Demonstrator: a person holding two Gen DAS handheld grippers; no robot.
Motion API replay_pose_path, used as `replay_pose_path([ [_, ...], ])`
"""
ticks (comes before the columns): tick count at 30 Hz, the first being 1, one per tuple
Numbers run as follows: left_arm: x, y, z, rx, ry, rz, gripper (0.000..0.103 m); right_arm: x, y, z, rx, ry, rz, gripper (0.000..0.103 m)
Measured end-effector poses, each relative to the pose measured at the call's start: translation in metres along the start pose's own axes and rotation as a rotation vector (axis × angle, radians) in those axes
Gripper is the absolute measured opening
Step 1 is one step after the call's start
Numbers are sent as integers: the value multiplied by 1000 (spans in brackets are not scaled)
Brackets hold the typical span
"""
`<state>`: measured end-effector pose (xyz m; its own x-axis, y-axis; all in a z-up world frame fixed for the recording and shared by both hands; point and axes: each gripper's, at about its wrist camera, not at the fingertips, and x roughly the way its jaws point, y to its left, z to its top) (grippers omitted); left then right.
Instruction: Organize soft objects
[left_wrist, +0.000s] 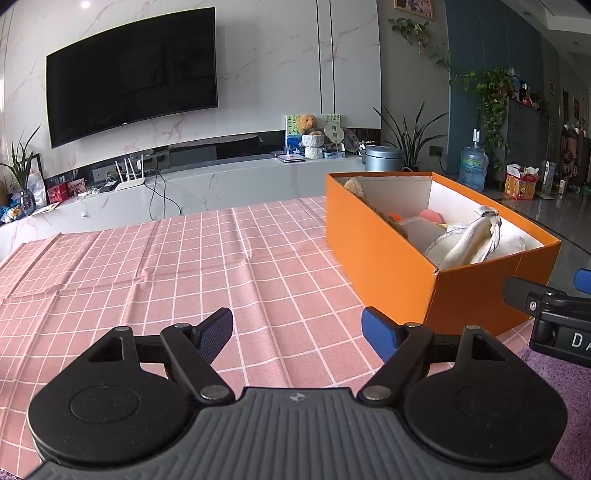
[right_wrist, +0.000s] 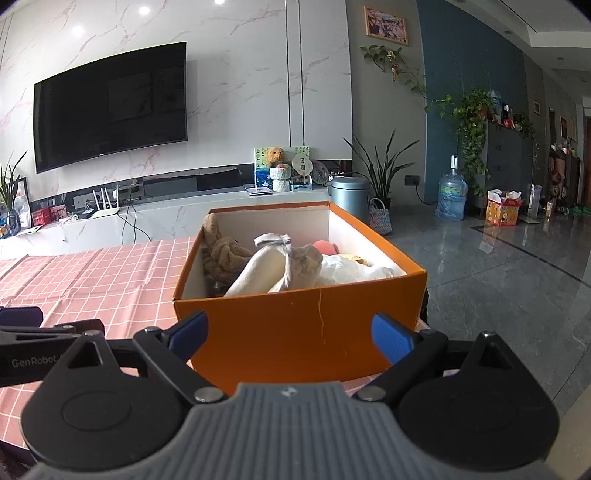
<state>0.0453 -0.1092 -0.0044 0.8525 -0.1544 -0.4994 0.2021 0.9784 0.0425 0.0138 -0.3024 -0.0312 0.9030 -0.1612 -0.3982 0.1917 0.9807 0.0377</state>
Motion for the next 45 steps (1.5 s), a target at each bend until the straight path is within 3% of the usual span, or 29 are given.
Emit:
replay_pose_path([
  [45,-5,0,5,8,-7,4,93,-3,0,1,-13,-7,8,94],
])
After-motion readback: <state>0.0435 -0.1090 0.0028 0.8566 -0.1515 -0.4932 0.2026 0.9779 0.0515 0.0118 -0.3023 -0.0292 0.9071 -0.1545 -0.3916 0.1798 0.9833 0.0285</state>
